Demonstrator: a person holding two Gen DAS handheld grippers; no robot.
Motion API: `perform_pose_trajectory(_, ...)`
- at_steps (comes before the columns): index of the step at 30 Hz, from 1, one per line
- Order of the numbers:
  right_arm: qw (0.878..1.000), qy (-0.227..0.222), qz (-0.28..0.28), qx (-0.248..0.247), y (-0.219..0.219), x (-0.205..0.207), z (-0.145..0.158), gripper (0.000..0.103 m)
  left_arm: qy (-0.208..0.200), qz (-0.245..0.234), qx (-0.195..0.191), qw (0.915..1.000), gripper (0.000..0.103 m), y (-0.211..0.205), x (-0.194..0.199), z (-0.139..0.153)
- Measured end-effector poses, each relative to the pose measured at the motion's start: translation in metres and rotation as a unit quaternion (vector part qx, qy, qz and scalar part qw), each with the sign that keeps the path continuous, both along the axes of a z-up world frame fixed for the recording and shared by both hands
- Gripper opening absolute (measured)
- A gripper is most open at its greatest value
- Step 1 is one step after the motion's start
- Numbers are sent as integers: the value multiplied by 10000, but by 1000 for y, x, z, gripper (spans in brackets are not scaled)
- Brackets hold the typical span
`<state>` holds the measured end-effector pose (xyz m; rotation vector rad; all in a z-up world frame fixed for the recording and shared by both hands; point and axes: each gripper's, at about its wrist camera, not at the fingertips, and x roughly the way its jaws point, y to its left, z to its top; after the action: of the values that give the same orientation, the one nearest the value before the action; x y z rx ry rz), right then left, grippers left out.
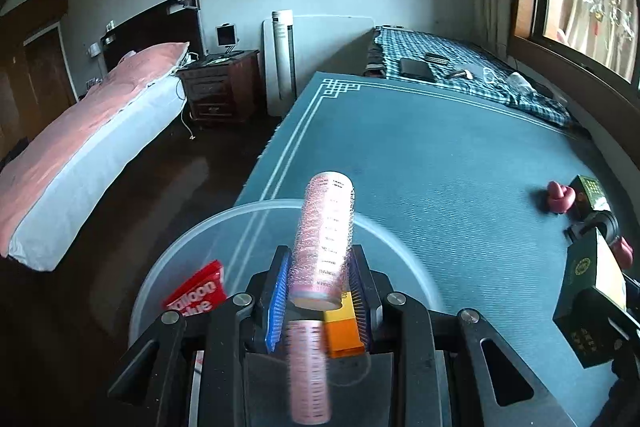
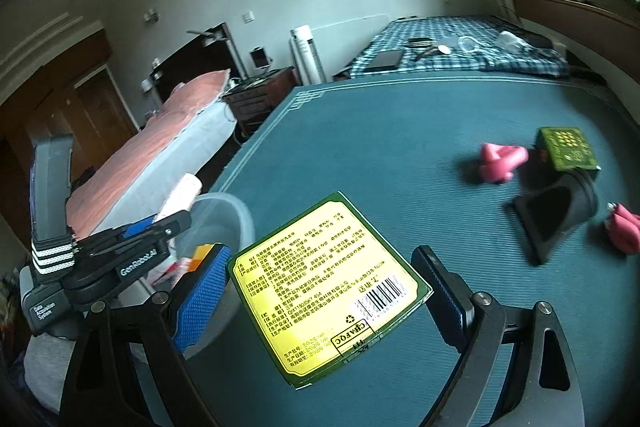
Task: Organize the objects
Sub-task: 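Carry the roller and yellow box in both tools over the clear bowl, then open both tools to drop the roller and yellow box into the bowl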
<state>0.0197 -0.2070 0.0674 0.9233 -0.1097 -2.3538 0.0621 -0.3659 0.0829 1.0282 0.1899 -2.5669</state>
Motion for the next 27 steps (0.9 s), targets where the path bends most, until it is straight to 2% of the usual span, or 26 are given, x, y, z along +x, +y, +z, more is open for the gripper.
perform_pose_trajectory(6, 9996, -6, 267, 60, -27, 10, 0, 91, -27, 67, 70, 9999, 33, -15, 6, -3)
perform_pose_trajectory(7, 9995, -7, 300, 72, -31, 10, 0, 91, -37, 83, 108, 9999, 39, -19, 7, -4)
perform_pose_trajectory(8, 9994, -10, 343, 88, -34, 10, -1, 91, -45, 99, 171, 9998, 51, -23, 8, -5)
perform_pose_trajectory(10, 9990, -13, 426, 126, -42, 12, -2, 91, -11, 156, 275, 9995, 66, -29, 12, -6)
perform_pose_trajectory(27, 9936, 48, 1018, 488, -94, 30, -12, 92, 220, 401, 287, 9985, 70, -62, 39, 1)
